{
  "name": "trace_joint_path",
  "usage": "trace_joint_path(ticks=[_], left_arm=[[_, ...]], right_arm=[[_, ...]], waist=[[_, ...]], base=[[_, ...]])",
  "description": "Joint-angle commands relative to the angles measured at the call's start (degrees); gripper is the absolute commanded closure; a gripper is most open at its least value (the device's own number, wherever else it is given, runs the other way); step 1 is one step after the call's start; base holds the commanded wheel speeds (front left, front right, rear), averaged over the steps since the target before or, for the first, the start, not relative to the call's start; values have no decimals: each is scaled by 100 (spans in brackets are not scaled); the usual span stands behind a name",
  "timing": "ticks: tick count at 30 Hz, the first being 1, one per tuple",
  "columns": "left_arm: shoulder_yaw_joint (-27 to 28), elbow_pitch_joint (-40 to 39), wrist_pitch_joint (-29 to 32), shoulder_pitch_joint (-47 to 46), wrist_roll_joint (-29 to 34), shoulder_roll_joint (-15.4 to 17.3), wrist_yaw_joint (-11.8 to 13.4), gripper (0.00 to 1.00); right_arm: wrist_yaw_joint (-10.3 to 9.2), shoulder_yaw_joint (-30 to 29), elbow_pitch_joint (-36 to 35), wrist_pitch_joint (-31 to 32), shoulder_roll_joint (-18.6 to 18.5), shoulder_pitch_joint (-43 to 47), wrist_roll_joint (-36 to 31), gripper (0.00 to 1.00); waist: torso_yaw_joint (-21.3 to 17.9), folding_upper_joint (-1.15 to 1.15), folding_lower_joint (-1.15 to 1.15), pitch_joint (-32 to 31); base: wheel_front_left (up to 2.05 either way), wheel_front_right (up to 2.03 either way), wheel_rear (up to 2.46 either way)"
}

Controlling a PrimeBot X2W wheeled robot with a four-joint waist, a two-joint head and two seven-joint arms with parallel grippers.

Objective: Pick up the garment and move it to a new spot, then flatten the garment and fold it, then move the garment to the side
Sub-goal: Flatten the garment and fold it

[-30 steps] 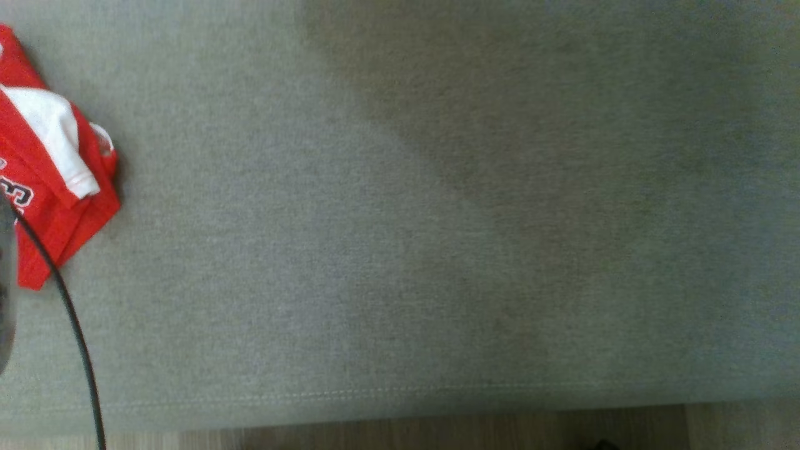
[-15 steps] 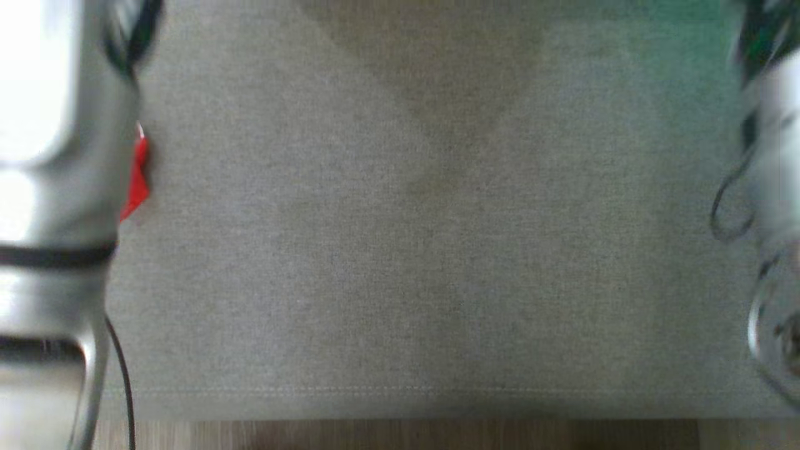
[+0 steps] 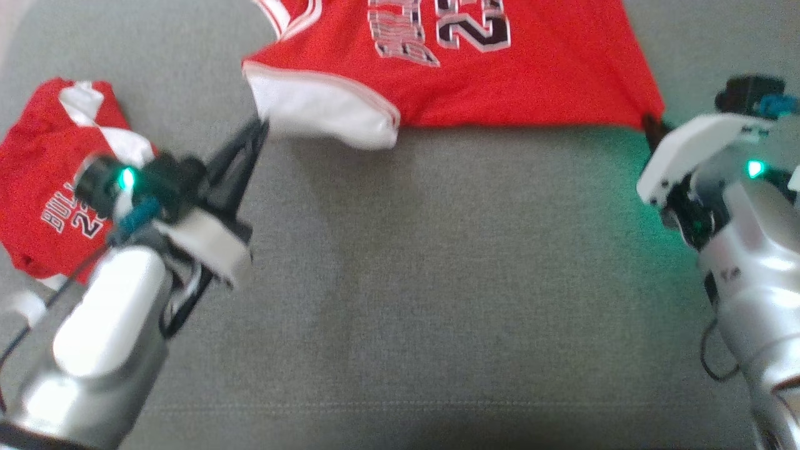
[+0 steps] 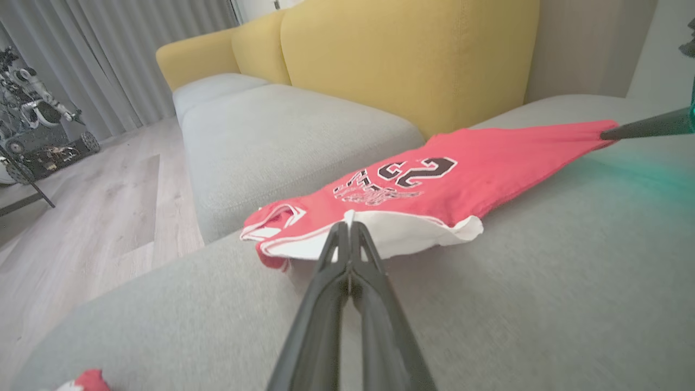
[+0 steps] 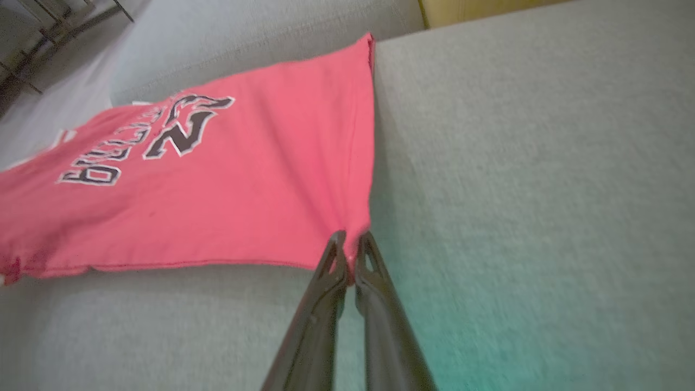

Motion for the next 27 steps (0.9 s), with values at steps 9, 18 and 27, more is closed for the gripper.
trace_joint_path(ticks=[9,18,27], left_arm=[[-469,7,-29,802,-749,694,7,100],[-1180,-157,-7,1168,-1528,1066,7,100],[-1773,-729,316,1450,-2269,1575,7,100]], right_arm=[[39,1147,-693,815,-676,798,723,100],[39,1806,-1132,1427,-1126,1495,1498,100],[39,2410,-1703,2180,-1634,1971,2180,100]], waist=[[-6,0,0,-760],[74,0,0,-1170],[41,0,0,-1440]], base=[[0,0,0],[0,0,0],[0,0,0]])
